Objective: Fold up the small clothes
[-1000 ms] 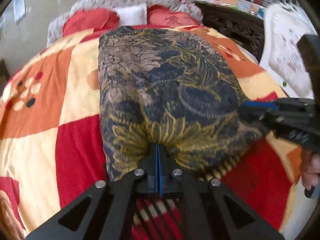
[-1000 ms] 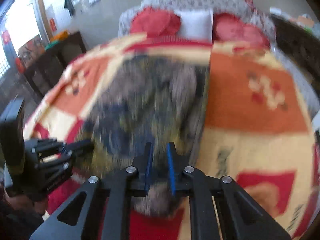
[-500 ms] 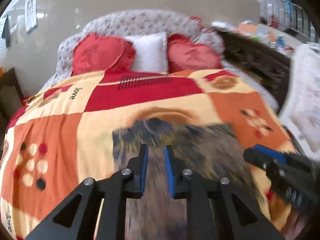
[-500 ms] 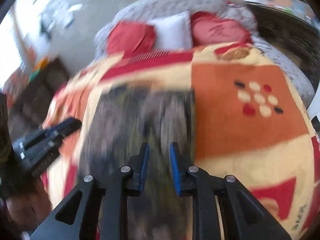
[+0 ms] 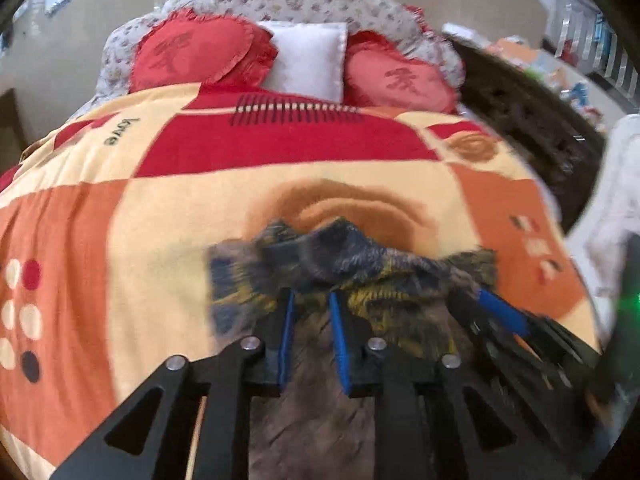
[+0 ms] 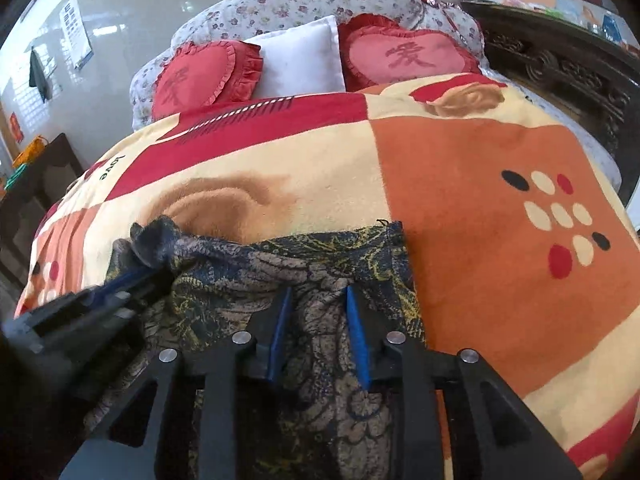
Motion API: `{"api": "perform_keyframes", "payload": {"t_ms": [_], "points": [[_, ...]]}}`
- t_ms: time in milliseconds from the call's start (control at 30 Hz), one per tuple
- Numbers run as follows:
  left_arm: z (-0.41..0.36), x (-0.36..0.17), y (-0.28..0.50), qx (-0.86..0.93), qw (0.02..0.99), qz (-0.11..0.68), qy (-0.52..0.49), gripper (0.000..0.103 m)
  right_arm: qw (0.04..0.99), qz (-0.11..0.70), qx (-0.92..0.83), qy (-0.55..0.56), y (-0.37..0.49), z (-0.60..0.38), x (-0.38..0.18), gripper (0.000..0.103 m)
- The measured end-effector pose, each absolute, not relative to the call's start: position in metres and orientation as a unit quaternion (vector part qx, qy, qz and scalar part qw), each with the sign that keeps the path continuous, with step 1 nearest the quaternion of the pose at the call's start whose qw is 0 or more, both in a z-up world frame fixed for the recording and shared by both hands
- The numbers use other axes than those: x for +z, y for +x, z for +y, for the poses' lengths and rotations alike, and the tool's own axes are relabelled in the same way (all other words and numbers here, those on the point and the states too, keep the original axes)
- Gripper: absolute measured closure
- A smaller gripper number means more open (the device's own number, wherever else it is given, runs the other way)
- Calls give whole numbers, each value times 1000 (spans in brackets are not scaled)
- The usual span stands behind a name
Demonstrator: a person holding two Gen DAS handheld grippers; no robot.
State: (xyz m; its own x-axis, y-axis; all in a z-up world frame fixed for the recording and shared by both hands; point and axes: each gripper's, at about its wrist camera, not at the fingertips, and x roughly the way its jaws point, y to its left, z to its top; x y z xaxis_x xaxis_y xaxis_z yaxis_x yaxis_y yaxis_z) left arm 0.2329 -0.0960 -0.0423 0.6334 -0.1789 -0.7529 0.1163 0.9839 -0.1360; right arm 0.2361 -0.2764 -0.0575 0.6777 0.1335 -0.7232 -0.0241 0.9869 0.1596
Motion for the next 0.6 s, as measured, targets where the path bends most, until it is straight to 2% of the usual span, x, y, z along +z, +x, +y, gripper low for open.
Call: {"api": "perform_keyframes", "payload": {"t_ms": [33, 67, 100, 233, 400, 467, 500, 533, 600], "points": [[-82, -36, 218, -87, 908, 408, -34, 43, 914, 397, 44, 70, 237, -276, -58, 61], [-73, -33, 208, -88, 911, 402, -33, 33, 915, 394, 45, 73, 236, -277, -58, 61], [-59, -35, 197, -91, 912, 398, -37, 27, 916, 391, 48, 80, 234, -279, -58, 60], [-18, -70, 172, -122, 874, 453, -128, 29, 906, 399, 80, 121, 241, -294, -54, 55], [-27, -96, 163, -212, 825, 469, -235, 29, 907, 370, 104, 173, 197, -328, -20, 55], [-37, -100, 167, -235, 814, 476, -237, 23, 912, 358, 110, 167, 170, -342, -11, 55], [-42, -100, 168, -239, 814, 475, -232, 16, 914, 358, 106, 157, 157, -348, -11, 55], [-45, -99, 170, -244, 813, 475, -233, 13, 915, 362, 100, 144, 148, -351, -11, 55], [-45, -98, 171, -242, 810, 477, -240, 13, 918, 369, 89, 118, 131, -358, -15, 55]]}}
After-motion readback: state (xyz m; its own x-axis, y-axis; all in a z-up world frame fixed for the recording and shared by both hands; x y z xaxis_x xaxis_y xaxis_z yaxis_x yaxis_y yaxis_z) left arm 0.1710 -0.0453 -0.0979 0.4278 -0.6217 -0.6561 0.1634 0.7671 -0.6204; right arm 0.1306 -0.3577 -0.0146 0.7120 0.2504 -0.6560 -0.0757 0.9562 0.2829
